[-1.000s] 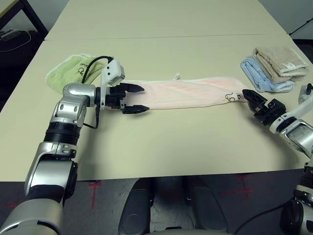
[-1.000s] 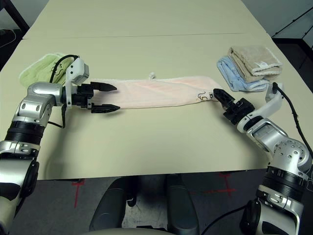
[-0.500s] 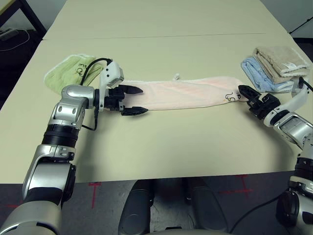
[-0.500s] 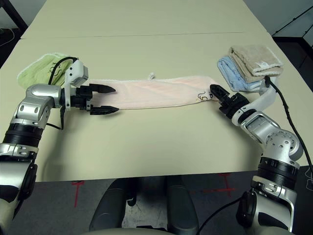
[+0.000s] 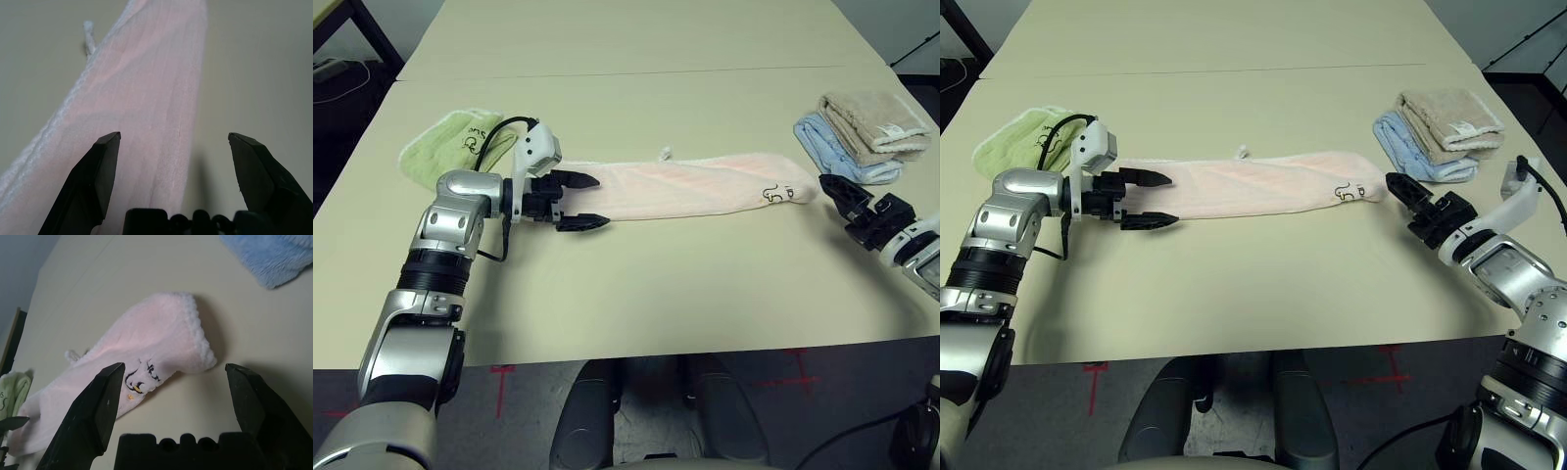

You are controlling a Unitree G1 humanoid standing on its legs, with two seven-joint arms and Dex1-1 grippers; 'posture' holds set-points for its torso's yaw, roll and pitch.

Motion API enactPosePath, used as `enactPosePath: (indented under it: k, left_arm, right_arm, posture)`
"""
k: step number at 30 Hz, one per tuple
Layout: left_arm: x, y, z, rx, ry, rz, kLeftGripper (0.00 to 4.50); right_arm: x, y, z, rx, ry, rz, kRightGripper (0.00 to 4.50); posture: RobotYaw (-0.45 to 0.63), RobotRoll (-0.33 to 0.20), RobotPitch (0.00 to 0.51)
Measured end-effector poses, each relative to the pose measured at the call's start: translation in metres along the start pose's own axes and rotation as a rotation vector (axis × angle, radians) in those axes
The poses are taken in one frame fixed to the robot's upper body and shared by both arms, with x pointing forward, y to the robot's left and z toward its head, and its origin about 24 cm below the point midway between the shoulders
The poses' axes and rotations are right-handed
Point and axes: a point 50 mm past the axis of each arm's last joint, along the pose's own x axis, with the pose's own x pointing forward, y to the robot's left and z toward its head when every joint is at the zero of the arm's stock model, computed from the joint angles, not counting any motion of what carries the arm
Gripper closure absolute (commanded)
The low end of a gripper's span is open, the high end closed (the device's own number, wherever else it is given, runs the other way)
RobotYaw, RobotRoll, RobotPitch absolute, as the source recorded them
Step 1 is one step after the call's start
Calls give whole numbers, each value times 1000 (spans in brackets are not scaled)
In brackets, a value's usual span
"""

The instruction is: Fold the towel and set it aside.

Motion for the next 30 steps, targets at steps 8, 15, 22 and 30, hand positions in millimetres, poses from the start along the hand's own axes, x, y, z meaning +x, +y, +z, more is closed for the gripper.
enactPosePath:
  k: [8, 15, 22, 30]
  left_arm:
    - [-2, 0, 0, -5, 7, -5, 32]
    - [-4, 0, 0, -8, 12, -1, 32]
    - [-5, 0, 0, -9, 15, 0, 32]
    - [-5, 0, 0, -10, 16, 1, 0]
  right_arm:
    - [15, 10, -10, 0, 50, 26, 0]
    - [24, 5, -5, 17, 11, -4, 0]
    - [26, 1, -3, 22, -14, -24, 0]
    - [33, 0, -5, 44, -42, -36, 883]
  posture:
    - [-44, 0, 242]
    - [-40, 0, 240]
    - [-40, 0, 242]
    - [-36, 0, 239]
